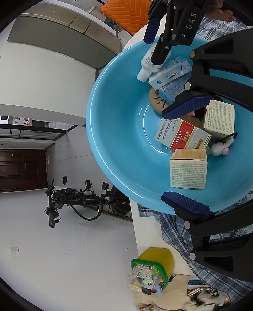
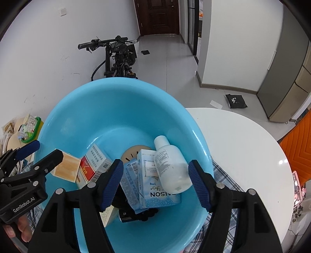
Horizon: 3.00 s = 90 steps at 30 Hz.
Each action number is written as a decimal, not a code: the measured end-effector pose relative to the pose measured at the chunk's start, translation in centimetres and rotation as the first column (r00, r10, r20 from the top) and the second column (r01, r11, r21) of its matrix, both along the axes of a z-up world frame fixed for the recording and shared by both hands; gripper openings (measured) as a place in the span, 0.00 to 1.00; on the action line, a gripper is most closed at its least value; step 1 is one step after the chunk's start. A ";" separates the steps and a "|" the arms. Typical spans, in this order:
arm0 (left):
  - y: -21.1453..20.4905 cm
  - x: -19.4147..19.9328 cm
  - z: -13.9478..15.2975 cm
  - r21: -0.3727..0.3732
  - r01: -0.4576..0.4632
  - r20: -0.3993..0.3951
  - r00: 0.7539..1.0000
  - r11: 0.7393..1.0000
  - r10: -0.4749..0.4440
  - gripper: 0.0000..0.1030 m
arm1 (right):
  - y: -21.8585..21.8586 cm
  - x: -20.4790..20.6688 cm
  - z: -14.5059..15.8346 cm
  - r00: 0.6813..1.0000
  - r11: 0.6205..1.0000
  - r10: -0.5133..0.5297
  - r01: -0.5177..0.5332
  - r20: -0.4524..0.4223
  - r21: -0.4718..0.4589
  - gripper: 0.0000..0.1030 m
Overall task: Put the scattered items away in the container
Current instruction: 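Withdraw both tools from the basin back toward the shirt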
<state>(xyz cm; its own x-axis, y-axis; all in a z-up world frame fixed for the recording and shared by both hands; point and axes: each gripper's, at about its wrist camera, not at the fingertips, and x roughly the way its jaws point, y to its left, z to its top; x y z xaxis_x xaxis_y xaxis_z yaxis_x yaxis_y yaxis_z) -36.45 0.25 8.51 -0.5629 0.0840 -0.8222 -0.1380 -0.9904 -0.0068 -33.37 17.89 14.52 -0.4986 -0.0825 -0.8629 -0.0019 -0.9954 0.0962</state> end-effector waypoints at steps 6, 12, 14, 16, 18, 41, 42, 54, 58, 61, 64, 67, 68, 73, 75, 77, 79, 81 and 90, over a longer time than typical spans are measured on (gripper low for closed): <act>0.1 1.8 1.9 0.002 0.006 -0.192 0.981 1.000 -0.006 0.79 | 0.1 1.3 2.1 0.983 1.000 0.001 -0.003 -0.185 -0.008 0.71; -0.2 5.1 3.8 0.033 0.040 -0.468 0.884 0.999 -0.020 1.00 | -1.3 5.1 4.9 0.845 0.994 0.036 0.024 -0.534 0.105 1.00; -0.5 5.1 4.0 0.060 0.052 -0.466 0.885 0.997 -0.018 1.00 | -1.7 5.3 5.1 0.836 0.987 0.046 0.046 -0.547 0.153 1.00; -1.0 4.8 4.0 0.092 0.037 -0.454 0.891 0.995 0.009 1.00 | -1.8 5.5 5.1 0.828 0.984 0.037 0.069 -0.560 0.167 1.00; -1.7 4.7 3.9 0.110 0.007 -0.451 0.891 0.994 0.044 1.00 | -1.9 5.4 5.1 0.828 0.985 0.033 0.067 -0.559 0.157 1.00; -2.9 21.7 7.8 0.060 -0.019 -0.526 0.849 0.998 0.048 1.00 | -3.5 20.8 7.9 0.810 0.980 0.184 -0.111 -0.557 0.162 1.00; -3.2 22.8 8.2 0.070 -0.034 -0.545 0.836 0.997 0.067 1.00 | -3.4 21.8 8.0 0.808 0.980 0.189 -0.120 -0.558 0.159 1.00; -5.4 29.8 11.5 0.137 -0.035 -0.632 0.767 0.990 0.114 1.00 | -2.6 27.4 9.9 0.761 0.983 0.178 -0.106 -0.624 0.152 1.00; -5.3 30.8 11.3 0.135 -0.013 -0.646 0.757 0.991 0.098 1.00 | -2.3 27.9 9.4 0.756 0.984 0.175 -0.110 -0.631 0.141 1.00; -4.8 31.5 10.2 0.095 0.013 -0.650 0.759 0.995 0.052 1.00 | -2.0 28.5 8.2 0.759 0.984 0.175 -0.118 -0.628 0.132 1.00; -4.6 31.9 7.8 0.110 0.051 -0.634 0.773 0.993 0.031 1.00 | -1.6 28.9 6.6 0.773 0.986 0.164 -0.110 -0.613 0.125 1.00; -4.4 31.8 5.1 0.119 0.055 -0.582 0.813 0.991 0.024 1.00 | -1.5 29.4 4.6 0.793 0.984 0.174 -0.112 -0.583 0.141 1.00; -4.3 31.8 4.3 0.119 0.053 -0.567 0.824 0.992 0.024 1.00 | -1.5 29.7 3.9 0.798 0.984 0.170 -0.105 -0.579 0.144 1.00; -4.1 32.1 0.6 0.111 0.040 -0.492 0.871 0.993 0.020 1.00 | -0.8 31.3 1.2 0.820 0.988 0.149 -0.102 -0.553 0.116 1.00; -3.8 32.8 -0.6 0.101 0.033 -0.470 0.883 0.994 0.018 1.00 | -0.6 31.9 0.2 0.827 0.990 0.137 -0.095 -0.546 0.104 1.00; -3.6 33.4 -1.8 0.102 0.034 -0.451 0.892 0.994 0.016 1.00 | -0.4 32.4 -0.8 0.834 0.992 0.126 -0.089 -0.538 0.094 1.00; -3.5 34.0 -2.9 0.118 0.024 -0.418 0.908 0.993 0.027 1.00 | -0.3 32.8 -1.8 0.846 0.992 0.122 -0.087 -0.519 0.091 1.00; -3.5 34.8 -4.1 0.152 0.034 -0.398 0.917 0.988 0.030 1.00 | -0.1 33.2 -2.8 0.855 0.993 0.117 -0.088 -0.506 0.081 1.00; -2.5 35.8 -8.0 0.150 0.023 -0.304 0.952 0.988 0.024 1.00 | 1.0 33.9 -5.7 0.889 0.997 0.071 -0.064 -0.453 0.031 1.00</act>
<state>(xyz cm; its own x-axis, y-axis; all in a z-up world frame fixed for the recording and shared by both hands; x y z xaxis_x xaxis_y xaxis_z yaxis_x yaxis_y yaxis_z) -0.64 -2.25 0.55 -0.7842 0.1928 -0.5898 -0.1566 -0.9812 -0.1126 0.52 18.90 8.84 -0.8294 -0.1194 -0.5457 0.1061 -0.9928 0.0559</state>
